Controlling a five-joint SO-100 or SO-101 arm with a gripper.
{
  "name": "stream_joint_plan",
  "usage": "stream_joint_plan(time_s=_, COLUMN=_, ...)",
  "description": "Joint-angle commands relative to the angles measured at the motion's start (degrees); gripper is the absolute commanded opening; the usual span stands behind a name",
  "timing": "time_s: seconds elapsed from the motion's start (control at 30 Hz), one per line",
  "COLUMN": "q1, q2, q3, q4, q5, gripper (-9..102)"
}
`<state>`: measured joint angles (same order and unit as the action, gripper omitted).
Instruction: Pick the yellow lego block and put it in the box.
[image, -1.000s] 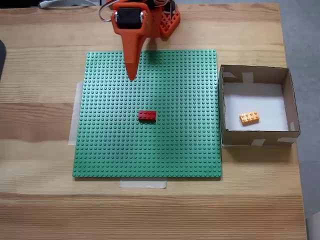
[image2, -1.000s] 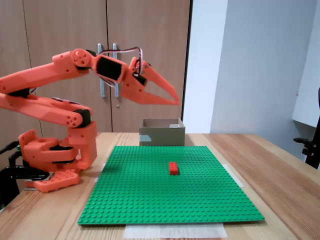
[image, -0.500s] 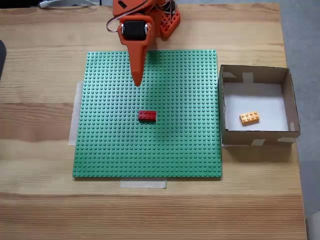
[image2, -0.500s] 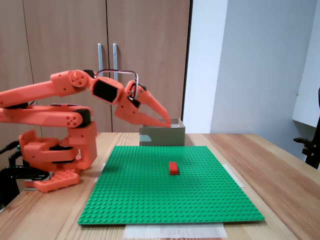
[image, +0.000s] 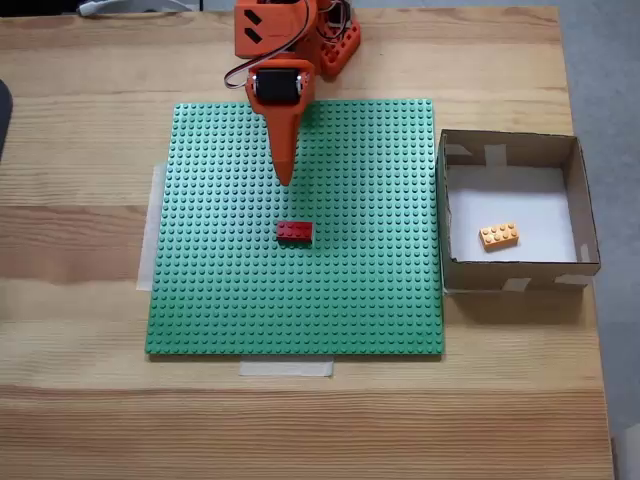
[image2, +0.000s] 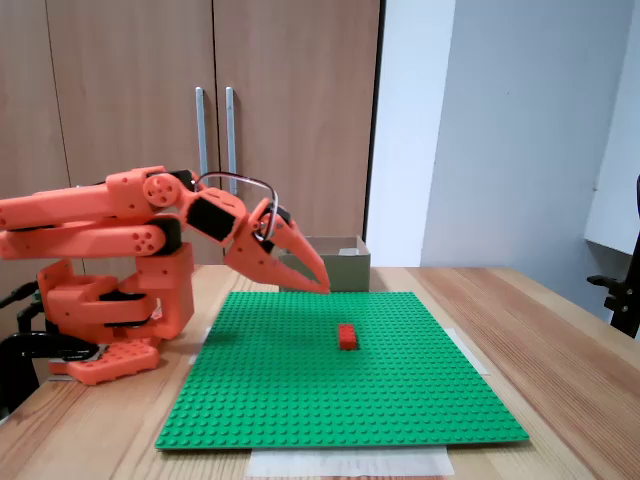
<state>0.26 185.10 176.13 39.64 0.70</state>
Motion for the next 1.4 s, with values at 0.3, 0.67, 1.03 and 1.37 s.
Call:
stream_joint_plan(time_s=0.3, q1=-1.0, q2=1.8, q3=5.4, q4=0.4, q5=-0.7, gripper=-1)
stream_joint_plan(time_s=0.67, q1=-0.5, q2=1.8, q3=6.3, q4=4.7, q5=-1.1, gripper=-1)
stream_joint_plan(time_s=1.03, q1=-0.4, q2=1.8, q3=6.3, q4=5.5, q5=-1.3, gripper=-1)
stream_joint_plan(time_s=1.37, q1=-0.4, q2=1.8, q3=6.3, q4=5.5, q5=-1.3, gripper=-1)
